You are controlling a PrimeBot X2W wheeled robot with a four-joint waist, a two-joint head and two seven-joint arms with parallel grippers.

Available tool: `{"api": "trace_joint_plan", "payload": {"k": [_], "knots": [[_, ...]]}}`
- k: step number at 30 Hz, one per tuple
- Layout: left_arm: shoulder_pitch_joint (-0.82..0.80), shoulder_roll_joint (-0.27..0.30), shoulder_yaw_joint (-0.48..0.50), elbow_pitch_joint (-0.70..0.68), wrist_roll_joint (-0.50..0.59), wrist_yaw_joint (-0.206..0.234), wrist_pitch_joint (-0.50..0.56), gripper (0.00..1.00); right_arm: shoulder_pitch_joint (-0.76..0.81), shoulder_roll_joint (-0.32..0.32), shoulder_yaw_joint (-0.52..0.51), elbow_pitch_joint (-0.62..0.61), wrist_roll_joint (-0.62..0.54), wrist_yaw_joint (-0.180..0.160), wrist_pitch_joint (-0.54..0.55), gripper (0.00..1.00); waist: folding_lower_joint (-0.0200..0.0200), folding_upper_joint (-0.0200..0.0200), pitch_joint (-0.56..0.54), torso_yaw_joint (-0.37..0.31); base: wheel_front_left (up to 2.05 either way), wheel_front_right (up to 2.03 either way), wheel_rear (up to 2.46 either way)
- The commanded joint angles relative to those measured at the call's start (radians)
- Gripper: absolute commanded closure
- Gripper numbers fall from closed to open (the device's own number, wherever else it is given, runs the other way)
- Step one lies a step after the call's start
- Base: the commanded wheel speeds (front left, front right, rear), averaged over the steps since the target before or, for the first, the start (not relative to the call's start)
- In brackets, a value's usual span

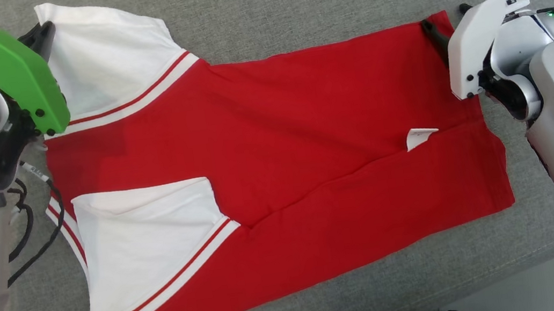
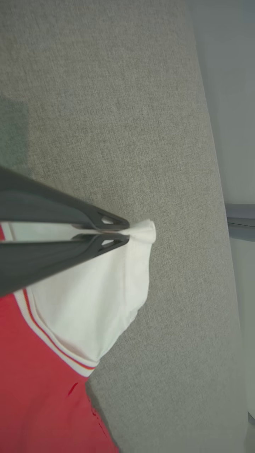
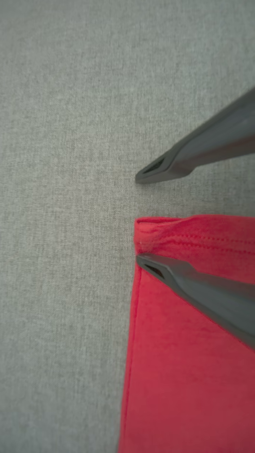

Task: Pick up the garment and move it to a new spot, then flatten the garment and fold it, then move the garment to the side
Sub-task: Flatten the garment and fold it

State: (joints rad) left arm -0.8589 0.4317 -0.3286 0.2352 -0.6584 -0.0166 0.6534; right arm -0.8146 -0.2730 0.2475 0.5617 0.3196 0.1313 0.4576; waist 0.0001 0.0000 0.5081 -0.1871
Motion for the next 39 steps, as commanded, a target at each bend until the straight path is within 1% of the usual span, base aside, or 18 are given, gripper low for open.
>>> {"api": "trace_joint_plan", "payload": {"k": [1, 2, 3, 4, 5, 6, 7, 9, 12, 17, 22, 25, 30, 34, 39], "knots": [[0.011, -0.006, 0.001, -0.003, -0.007, -0.001, -0.011, 1.00, 0.003, -0.004, 0.023, 0.018, 0.015, -0.001, 0.026, 0.09, -0.0001, 0.0000, 0.001, 0.015, 0.00, 0.00, 0.00], [0.013, -0.011, -0.001, -0.004, -0.006, 0.000, -0.017, 1.00, 0.003, -0.006, 0.029, 0.021, 0.026, -0.001, 0.033, 0.52, -0.0001, 0.0000, 0.000, 0.019, 0.00, 0.00, 0.00], [0.013, -0.015, -0.003, -0.004, -0.007, 0.000, -0.018, 1.00, 0.001, -0.009, 0.035, 0.024, 0.034, -0.001, 0.037, 0.58, -0.0001, 0.0000, 0.000, 0.023, 0.00, 0.00, 0.00], [0.013, -0.019, -0.005, -0.004, -0.008, 0.000, -0.022, 1.00, -0.005, -0.015, 0.040, 0.029, 0.043, -0.001, 0.036, 0.69, -0.0001, 0.0000, 0.000, 0.026, 0.00, 0.00, 0.00], [0.014, -0.022, -0.006, -0.003, -0.009, -0.001, -0.023, 1.00, -0.008, -0.021, 0.044, 0.034, 0.049, -0.001, 0.032, 0.73, -0.0001, 0.0000, 0.000, 0.029, 0.00, 0.00, 0.00], [0.014, -0.025, -0.006, -0.001, -0.010, -0.001, -0.031, 1.00, -0.009, -0.027, 0.047, 0.043, 0.059, -0.001, 0.029, 0.91, -0.0001, 0.0000, -0.002, 0.033, 0.00, 0.00, 0.00], [0.014, -0.029, -0.003, 0.001, -0.013, -0.002, -0.041, 1.00, -0.009, -0.031, 0.048, 0.051, 0.063, -0.001, 0.027, 1.00, -0.0001, 0.0000, -0.005, 0.036, 0.00, 0.00, 0.00], [0.022, -0.036, 0.003, 0.012, -0.018, 0.001, -0.057, 1.00, -0.012, -0.034, 0.040, 0.061, 0.065, -0.001, 0.004, 1.00, -0.0001, 0.0000, -0.014, 0.042, 0.00, 0.00, 0.00], [0.035, -0.044, 0.013, 0.027, -0.028, -0.003, -0.090, 1.00, -0.023, -0.030, 0.016, 0.067, 0.050, -0.002, -0.060, 1.00, -0.0001, 0.0000, -0.035, 0.047, 0.00, 0.00, 0.00], [0.086, -0.061, 0.009, 0.029, -0.059, -0.035, -0.126, 1.00, 0.007, -0.028, 0.011, 0.072, 0.040, -0.001, -0.142, 1.00, -0.0001, 0.0000, -0.091, 0.060, 0.00, 0.00, 0.00], [0.168, -0.058, 0.001, -0.012, -0.074, -0.050, -0.154, 1.00, 0.081, -0.050, 0.026, 0.031, 0.050, -0.001, -0.184, 1.00, -0.0001, 0.0000, -0.156, 0.080, 0.00, 0.00, 0.00], [0.241, -0.050, 0.001, -0.071, -0.088, -0.053, -0.168, 1.00, 0.150, -0.067, 0.028, -0.018, 0.059, -0.001, -0.200, 1.00, -0.0001, 0.0000, -0.198, 0.095, 0.00, 0.00, 0.00], [0.388, -0.035, 0.015, -0.204, -0.116, -0.024, -0.182, 1.00, 0.279, -0.092, 0.007, -0.134, 0.066, -0.001, -0.210, 1.00, -0.0001, 0.0000, -0.254, 0.116, 0.00, 0.00, 0.00], [0.536, -0.029, 0.023, -0.299, -0.134, 0.011, -0.193, 1.00, 0.407, -0.109, -0.037, -0.248, 0.065, -0.001, -0.198, 1.00, -0.0001, 0.0000, -0.280, 0.132, 0.00, 0.00, 0.00], [0.691, -0.054, 0.031, -0.357, -0.161, 0.050, -0.230, 1.00, 0.553, -0.104, -0.105, -0.375, 0.042, -0.001, -0.170, 1.00, -0.0001, 0.0000, -0.290, 0.146, 0.00, 0.00, 0.00]]}}
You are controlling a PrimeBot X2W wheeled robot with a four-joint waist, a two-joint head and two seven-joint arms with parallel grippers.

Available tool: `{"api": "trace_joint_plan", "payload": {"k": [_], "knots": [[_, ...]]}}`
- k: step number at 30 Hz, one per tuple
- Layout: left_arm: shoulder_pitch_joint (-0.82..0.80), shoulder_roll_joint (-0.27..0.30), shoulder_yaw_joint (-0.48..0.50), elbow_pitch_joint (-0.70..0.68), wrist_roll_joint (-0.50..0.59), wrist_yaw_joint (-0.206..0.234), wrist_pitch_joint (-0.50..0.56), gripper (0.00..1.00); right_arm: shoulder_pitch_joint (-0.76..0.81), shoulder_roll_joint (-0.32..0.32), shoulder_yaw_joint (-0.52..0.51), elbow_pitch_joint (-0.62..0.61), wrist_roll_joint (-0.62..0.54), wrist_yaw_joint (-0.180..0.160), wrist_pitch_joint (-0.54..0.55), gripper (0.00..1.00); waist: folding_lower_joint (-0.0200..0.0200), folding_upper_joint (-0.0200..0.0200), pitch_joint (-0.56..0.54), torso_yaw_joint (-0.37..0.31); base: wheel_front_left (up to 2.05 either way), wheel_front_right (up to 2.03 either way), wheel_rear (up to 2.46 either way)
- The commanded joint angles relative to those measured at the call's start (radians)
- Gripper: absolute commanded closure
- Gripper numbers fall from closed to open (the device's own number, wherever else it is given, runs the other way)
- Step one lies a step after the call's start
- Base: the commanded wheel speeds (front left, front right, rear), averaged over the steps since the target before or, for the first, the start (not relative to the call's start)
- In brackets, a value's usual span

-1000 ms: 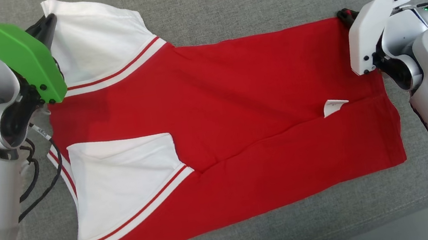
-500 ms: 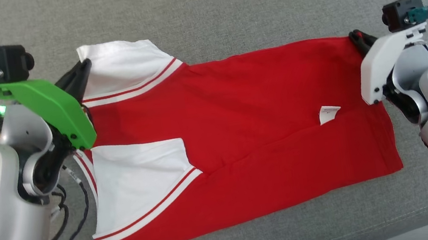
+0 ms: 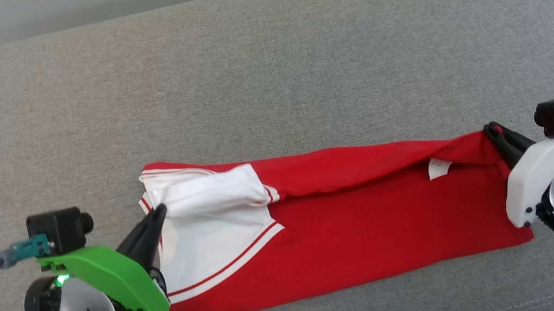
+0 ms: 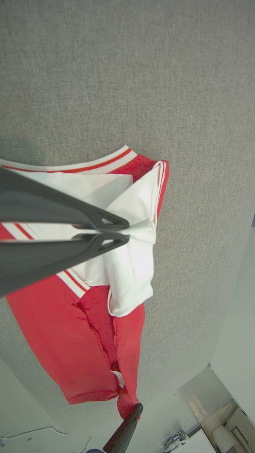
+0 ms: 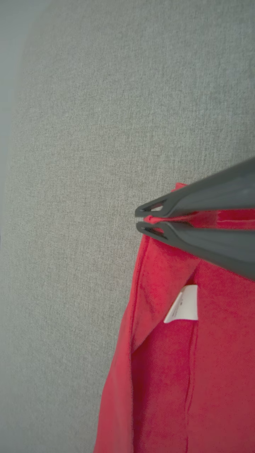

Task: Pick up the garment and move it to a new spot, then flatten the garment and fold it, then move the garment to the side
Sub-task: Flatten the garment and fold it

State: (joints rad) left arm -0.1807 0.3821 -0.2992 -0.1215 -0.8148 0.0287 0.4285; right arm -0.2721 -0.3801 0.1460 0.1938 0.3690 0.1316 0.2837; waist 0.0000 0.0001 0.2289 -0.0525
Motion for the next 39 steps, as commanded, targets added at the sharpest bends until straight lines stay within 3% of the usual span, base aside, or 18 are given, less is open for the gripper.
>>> {"api": "trace_joint_plan", "payload": {"k": [1, 14, 16, 17, 18, 19, 27, 39], "knots": [[0.031, -0.008, 0.002, -0.004, -0.006, 0.009, -0.014, 1.00, 0.032, 0.007, -0.014, -0.025, -0.012, -0.002, 0.009, 1.00, 0.0000, -0.0001, -0.012, 0.013, 0.00, 0.00, 0.00], [0.182, -0.045, -0.018, 0.047, -0.013, 0.022, -0.079, 1.00, 0.186, 0.072, -0.103, -0.157, -0.068, -0.002, 0.070, 1.00, 0.0000, -0.0001, -0.018, 0.015, 0.00, 0.00, 0.00], [0.191, -0.051, -0.020, 0.063, -0.009, 0.022, -0.092, 1.00, 0.196, 0.084, -0.108, -0.153, -0.073, -0.002, 0.063, 0.80, 0.0000, -0.0001, -0.023, 0.014, 0.00, 0.00, 0.00], [0.196, -0.057, -0.019, 0.071, -0.011, 0.024, -0.102, 0.71, 0.203, 0.092, -0.112, -0.151, -0.076, -0.002, 0.056, 0.63, 0.0000, -0.0001, -0.027, 0.013, 0.00, 0.00, 0.00], [0.202, -0.063, -0.014, 0.077, -0.015, 0.027, -0.111, 0.23, 0.210, 0.098, -0.116, -0.148, -0.078, -0.002, 0.052, 0.34, 0.0000, -0.0001, -0.029, 0.012, 0.00, 0.00, 0.00], [0.211, -0.068, -0.007, 0.081, -0.020, 0.031, -0.125, 0.00, 0.219, 0.104, -0.123, -0.145, -0.082, -0.002, 0.045, 0.00, 0.0000, -0.0001, -0.034, 0.011, 0.00, 0.00, 0.00], [0.272, -0.113, 0.068, 0.068, 0.004, 0.068, -0.308, 0.00, 0.314, 0.167, -0.199, -0.154, -0.094, -0.002, -0.006, 0.00, 0.0000, -0.0001, -0.081, 0.005, 0.00, 0.00, 0.00], [0.174, -0.205, 0.003, 0.205, 0.161, 0.111, -0.506, 0.00, 0.337, 0.209, -0.299, -0.173, -0.103, -0.002, 0.030, 0.00, 0.0000, -0.0001, -0.157, 0.013, 0.00, 0.00, 0.00]]}}
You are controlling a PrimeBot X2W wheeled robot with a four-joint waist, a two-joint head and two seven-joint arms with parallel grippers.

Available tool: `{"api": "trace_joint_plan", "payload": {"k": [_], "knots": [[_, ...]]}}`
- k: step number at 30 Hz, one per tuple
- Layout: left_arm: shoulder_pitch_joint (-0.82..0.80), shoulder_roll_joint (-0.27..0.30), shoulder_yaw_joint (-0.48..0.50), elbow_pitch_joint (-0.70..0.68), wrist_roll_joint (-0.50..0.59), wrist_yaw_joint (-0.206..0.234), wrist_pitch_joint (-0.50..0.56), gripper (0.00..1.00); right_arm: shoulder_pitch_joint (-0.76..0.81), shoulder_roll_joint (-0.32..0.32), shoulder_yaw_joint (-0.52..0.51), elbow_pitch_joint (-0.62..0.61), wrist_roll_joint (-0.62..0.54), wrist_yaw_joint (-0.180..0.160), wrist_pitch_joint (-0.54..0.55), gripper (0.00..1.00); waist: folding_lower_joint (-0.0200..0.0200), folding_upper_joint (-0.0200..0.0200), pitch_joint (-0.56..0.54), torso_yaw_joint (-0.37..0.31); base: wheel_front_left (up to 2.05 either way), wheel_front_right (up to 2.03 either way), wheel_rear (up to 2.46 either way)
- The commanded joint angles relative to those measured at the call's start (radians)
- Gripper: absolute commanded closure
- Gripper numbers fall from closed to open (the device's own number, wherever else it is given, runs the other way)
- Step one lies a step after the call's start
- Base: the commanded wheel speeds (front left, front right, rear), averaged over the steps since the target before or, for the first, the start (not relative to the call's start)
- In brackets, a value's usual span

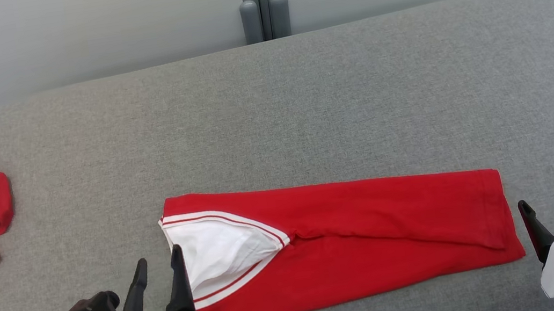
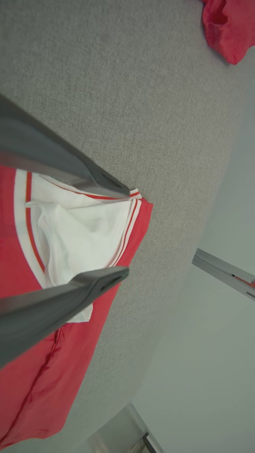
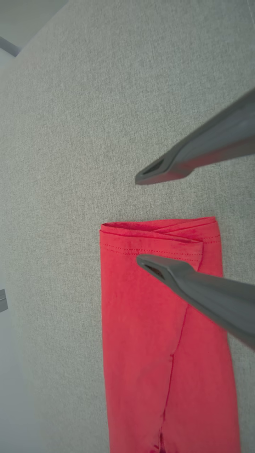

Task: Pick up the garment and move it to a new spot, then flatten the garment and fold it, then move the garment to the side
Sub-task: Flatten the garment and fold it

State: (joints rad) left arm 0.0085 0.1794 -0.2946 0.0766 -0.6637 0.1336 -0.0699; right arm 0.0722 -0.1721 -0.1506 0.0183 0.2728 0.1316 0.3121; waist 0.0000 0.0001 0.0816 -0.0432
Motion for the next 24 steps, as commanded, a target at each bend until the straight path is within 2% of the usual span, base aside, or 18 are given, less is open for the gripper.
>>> {"api": "trace_joint_plan", "payload": {"k": [1, 7, 18, 19, 21, 22, 23, 24], "knots": [[-0.023, -0.007, -0.006, 0.022, 0.018, 0.008, -0.015, 0.00, -0.014, 0.004, -0.003, 0.008, -0.007, -0.002, 0.009, 0.00, 0.0000, -0.0001, -0.012, 0.005, 0.00, 0.00, 0.00], [-0.052, -0.014, -0.026, 0.089, 0.044, 0.012, -0.039, 0.00, -0.061, -0.017, 0.009, 0.085, -0.026, -0.002, 0.054, 0.00, 0.0000, -0.0001, -0.016, 0.021, 0.00, 0.00, 0.00], [-0.065, 0.008, -0.019, 0.115, 0.050, 0.018, -0.048, 0.00, -0.157, -0.034, 0.058, 0.328, -0.058, -0.002, 0.098, 0.00, 0.0000, -0.0001, -0.003, 0.077, 0.00, 0.00, 0.00], [-0.064, 0.010, -0.016, 0.114, 0.049, 0.019, -0.050, 0.00, -0.163, -0.035, 0.062, 0.347, -0.057, -0.002, 0.101, 0.05, 0.0000, -0.0001, -0.003, 0.080, 0.00, 0.00, 0.00], [-0.064, 0.013, -0.014, 0.111, 0.051, 0.024, -0.054, 0.00, -0.173, -0.038, 0.072, 0.380, -0.053, -0.002, 0.107, 0.61, 0.0000, -0.0001, -0.004, 0.083, 0.00, 0.00, 0.00], [-0.065, 0.015, -0.013, 0.109, 0.053, 0.024, -0.056, 0.00, -0.179, -0.038, 0.075, 0.392, -0.050, -0.002, 0.107, 0.71, 0.0000, -0.0001, -0.004, 0.083, 0.00, 0.00, 0.00], [-0.064, 0.016, -0.012, 0.108, 0.052, 0.026, -0.056, 0.00, -0.184, -0.037, 0.076, 0.404, -0.046, -0.002, 0.104, 1.00, 0.0000, -0.0001, -0.005, 0.082, 0.00, 0.00, 0.00], [-0.063, 0.016, -0.012, 0.107, 0.052, 0.027, -0.056, 0.00, -0.188, -0.037, 0.076, 0.413, -0.045, -0.002, 0.103, 1.00, 0.0000, -0.0001, -0.006, 0.081, 0.00, 0.00, 0.00]]}}
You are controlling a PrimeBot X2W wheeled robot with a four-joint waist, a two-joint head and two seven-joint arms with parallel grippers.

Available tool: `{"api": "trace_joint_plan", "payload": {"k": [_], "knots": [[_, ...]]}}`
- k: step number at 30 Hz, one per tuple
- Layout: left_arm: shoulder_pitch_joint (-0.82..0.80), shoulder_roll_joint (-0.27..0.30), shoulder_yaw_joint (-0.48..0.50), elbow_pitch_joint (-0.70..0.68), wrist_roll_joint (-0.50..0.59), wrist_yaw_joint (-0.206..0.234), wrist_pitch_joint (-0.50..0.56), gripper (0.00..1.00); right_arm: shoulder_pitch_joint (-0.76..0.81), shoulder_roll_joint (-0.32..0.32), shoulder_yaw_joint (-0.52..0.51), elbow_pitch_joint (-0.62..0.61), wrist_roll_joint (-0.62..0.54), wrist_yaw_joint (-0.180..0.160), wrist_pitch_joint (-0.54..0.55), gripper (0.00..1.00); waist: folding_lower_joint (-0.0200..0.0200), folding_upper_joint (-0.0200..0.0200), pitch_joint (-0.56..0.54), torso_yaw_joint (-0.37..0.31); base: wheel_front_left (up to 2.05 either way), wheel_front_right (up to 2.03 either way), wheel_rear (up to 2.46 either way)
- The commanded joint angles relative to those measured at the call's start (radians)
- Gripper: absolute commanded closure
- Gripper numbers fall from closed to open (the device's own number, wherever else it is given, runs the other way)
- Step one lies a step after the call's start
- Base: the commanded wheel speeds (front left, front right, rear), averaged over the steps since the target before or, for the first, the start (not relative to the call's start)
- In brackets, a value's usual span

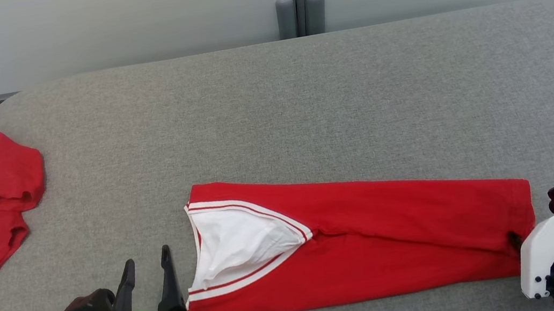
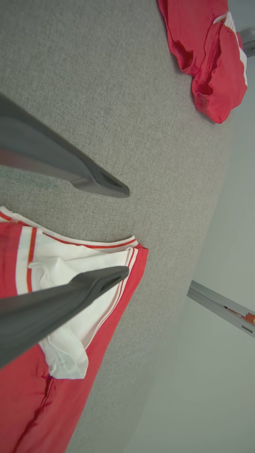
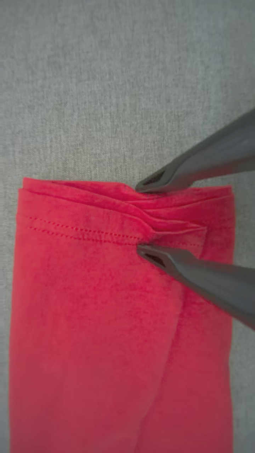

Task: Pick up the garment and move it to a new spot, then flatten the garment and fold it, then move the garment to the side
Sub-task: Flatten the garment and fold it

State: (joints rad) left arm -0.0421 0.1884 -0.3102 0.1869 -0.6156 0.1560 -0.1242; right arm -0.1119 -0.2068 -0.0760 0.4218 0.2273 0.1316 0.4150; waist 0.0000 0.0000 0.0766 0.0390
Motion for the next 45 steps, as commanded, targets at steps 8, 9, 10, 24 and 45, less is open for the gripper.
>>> {"api": "trace_joint_plan", "payload": {"k": [8, 9, 10, 24, 45], "knots": [[-0.017, 0.004, -0.002, -0.008, 0.001, 0.009, -0.003, 0.00, -0.054, -0.057, -0.056, 0.032, 0.017, -0.003, -0.032, 1.00, 0.0000, 0.0000, -0.006, -0.037, 0.00, 0.00, 0.00], [-0.018, 0.003, -0.004, -0.007, 0.001, 0.010, -0.002, 0.00, -0.057, -0.072, -0.076, 0.027, 0.019, -0.003, -0.034, 1.00, 0.0000, 0.0000, -0.007, -0.041, 0.00, 0.00, 0.00], [-0.019, 0.002, -0.005, -0.008, 0.001, 0.012, -0.002, 0.00, -0.057, -0.087, -0.093, 0.022, 0.019, -0.002, -0.034, 1.00, 0.0000, 0.0000, -0.007, -0.045, 0.00, 0.00, 0.00], [-0.027, -0.002, -0.021, 0.008, -0.008, 0.007, 0.004, 0.00, -0.063, -0.040, -0.008, -0.215, 0.045, -0.002, 0.014, 1.00, 0.0000, 0.0000, 0.002, -0.107, 0.00, 0.00, 0.00], [-0.068, -0.011, -0.028, 0.024, -0.025, 0.001, -0.005, 0.00, -0.106, 0.125, 0.525, -0.349, 0.253, -0.001, 0.013, 1.00, 0.0000, 0.0000, 0.027, 0.001, 0.00, 0.00, 0.00]]}}
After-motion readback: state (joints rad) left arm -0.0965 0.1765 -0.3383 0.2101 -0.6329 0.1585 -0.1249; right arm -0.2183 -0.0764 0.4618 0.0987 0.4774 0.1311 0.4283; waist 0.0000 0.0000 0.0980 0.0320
